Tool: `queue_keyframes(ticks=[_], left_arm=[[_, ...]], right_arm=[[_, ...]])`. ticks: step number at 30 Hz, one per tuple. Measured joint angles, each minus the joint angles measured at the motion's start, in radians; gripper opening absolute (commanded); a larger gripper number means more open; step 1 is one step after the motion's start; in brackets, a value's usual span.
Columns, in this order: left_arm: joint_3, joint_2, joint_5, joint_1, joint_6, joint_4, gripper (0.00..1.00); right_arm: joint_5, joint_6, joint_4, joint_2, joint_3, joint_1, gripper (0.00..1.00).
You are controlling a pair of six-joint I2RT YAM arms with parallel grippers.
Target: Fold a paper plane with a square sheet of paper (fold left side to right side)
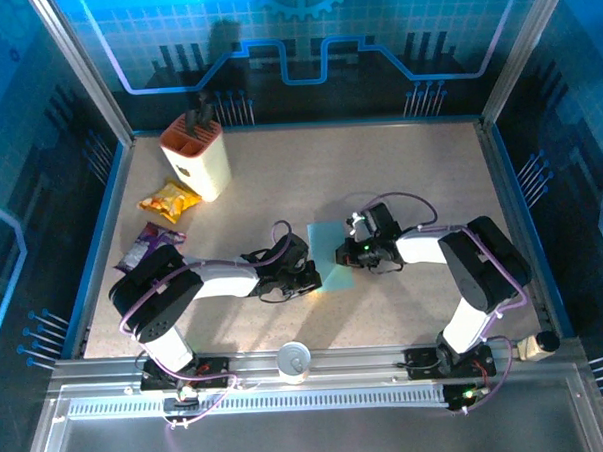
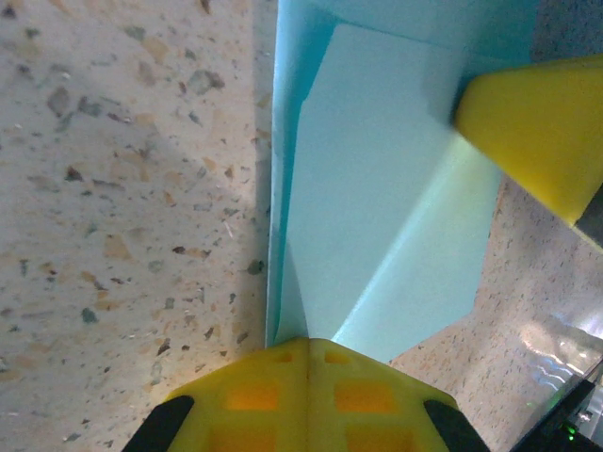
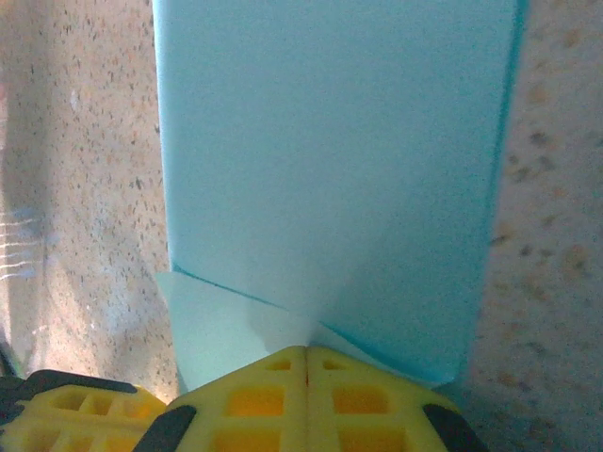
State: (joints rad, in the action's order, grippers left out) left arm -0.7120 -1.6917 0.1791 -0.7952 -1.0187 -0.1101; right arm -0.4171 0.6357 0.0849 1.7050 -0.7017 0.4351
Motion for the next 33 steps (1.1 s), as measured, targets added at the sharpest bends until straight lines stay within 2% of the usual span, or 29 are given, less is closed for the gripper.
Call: queue_keyframes(ticks=[8, 15, 22, 28, 33], left_arm=[[-0.001, -0.001, 0.0, 0.0, 0.0, 0.001, 0.0], [-0.001, 0.0, 0.0, 0.0, 0.006, 0.0, 0.0], [-0.008, 0.002, -0.002, 0.0, 0.024, 0.011, 0.0], [-0.022, 0.002, -0.007, -0.001, 0.034, 0.043, 0.0], [-0.027, 0.002, -0.007, -0.001, 0.042, 0.053, 0.0]], right_arm=[[-0.052, -0.016, 0.005, 0.023, -0.012, -0.067, 0.0], [0.003, -0.038, -0.029, -0.007, -0.034, -0.124, 0.0], [-0.023, -0.018, -0.014, -0.11, -0.011, -0.092, 0.0], [-0.056, 0.019, 0.006, -0.071, 0.01, -0.006, 0.0], [-0.043, 0.023, -0.003, -0.008, 0.005, 0.015, 0.0]])
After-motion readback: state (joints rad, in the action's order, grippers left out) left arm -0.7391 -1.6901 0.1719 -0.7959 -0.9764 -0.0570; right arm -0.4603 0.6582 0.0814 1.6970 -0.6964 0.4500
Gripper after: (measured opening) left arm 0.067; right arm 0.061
